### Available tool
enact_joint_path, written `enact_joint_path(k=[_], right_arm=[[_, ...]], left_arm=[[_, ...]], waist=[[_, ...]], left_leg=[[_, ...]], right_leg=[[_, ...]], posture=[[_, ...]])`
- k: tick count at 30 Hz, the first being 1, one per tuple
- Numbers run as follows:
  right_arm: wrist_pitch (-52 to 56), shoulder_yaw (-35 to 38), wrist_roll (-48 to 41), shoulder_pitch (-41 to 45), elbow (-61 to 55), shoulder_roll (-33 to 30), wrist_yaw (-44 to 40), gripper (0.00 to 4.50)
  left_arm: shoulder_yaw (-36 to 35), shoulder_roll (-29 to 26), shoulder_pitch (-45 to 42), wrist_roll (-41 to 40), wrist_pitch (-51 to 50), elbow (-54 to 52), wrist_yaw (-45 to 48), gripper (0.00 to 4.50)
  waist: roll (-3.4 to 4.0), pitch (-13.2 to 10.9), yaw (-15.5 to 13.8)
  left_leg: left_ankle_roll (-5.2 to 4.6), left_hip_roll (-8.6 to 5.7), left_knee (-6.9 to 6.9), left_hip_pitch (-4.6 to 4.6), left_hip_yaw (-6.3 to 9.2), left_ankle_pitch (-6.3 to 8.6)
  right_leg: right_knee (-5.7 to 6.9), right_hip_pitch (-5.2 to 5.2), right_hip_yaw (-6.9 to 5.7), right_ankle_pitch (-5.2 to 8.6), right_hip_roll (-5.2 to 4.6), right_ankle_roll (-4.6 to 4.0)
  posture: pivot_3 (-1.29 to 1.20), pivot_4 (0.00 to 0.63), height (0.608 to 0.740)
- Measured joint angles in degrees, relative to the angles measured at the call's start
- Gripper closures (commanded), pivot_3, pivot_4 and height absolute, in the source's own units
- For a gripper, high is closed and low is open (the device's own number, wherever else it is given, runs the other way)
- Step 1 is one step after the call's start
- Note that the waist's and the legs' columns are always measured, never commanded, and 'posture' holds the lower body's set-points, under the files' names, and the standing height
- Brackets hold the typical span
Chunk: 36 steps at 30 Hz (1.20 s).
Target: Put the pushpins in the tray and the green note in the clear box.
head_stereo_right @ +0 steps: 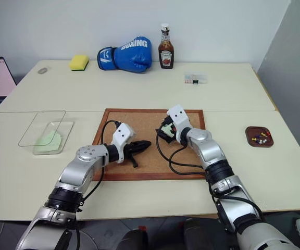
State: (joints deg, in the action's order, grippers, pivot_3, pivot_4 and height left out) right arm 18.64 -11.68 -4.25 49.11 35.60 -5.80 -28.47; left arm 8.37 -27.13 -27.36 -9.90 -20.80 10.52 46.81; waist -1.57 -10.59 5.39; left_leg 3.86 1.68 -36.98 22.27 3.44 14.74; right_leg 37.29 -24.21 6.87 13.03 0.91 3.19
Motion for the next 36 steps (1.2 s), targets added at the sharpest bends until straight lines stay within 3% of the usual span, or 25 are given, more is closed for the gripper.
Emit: enact_joint_path(k=[4,9,20,31,36], right_arm=[[-2.6,0.3,0.8,2.4,5.4,1.1,-0.2,1.10],[-5.2,1.4,0.9,6.1,11.5,2.4,-0.3,2.37],[-6.8,2.5,2.2,8.3,17.5,2.6,0.6,4.43],[-6.9,5.8,0.8,8.8,18.4,3.5,0.4,4.43],[-6.5,8.1,-0.6,8.3,11.5,3.0,0.2,4.43]], left_arm=[[-0.1,-0.3,0.2,0.0,-0.3,-0.7,0.0,4.50],[-0.2,-0.5,0.5,0.0,-0.6,-1.1,0.0,4.50],[-0.3,-0.6,0.8,0.1,-1.3,-1.8,-0.5,4.50],[-0.3,-0.6,0.7,1.0,-1.1,-1.8,-1.0,4.50],[0.3,-0.8,0.5,2.1,-1.1,-1.7,-1.0,4.50]], waist=[[0.00,0.0,0.2],[0.00,0.0,0.4],[0.00,0.0,0.9],[0.02,0.0,0.9],[0.03,0.0,0.9]], left_leg=[[0.00,0.00,0.00,-0.01,-0.01,0.00],[0.00,0.00,0.00,-0.03,0.00,0.00],[0.00,-0.01,0.00,-0.09,-0.01,0.00],[0.00,-0.03,-0.02,-0.19,-0.01,-0.01],[0.00,-0.03,-0.02,-0.25,-0.02,-0.01]], right_leg=[[0.01,0.00,0.01,0.00,0.00,0.00],[0.06,0.00,0.01,0.00,0.00,0.00],[0.16,0.00,0.03,0.00,0.00,-0.01],[0.41,-0.01,0.04,0.02,0.01,-0.03],[0.43,0.02,0.06,0.03,0.01,-0.02]], posture=[[0.00,0.150,0.740],[0.00,0.150,0.740],[0.00,0.150,0.740],[0.00,0.150,0.740],[0.00,0.150,0.740]])
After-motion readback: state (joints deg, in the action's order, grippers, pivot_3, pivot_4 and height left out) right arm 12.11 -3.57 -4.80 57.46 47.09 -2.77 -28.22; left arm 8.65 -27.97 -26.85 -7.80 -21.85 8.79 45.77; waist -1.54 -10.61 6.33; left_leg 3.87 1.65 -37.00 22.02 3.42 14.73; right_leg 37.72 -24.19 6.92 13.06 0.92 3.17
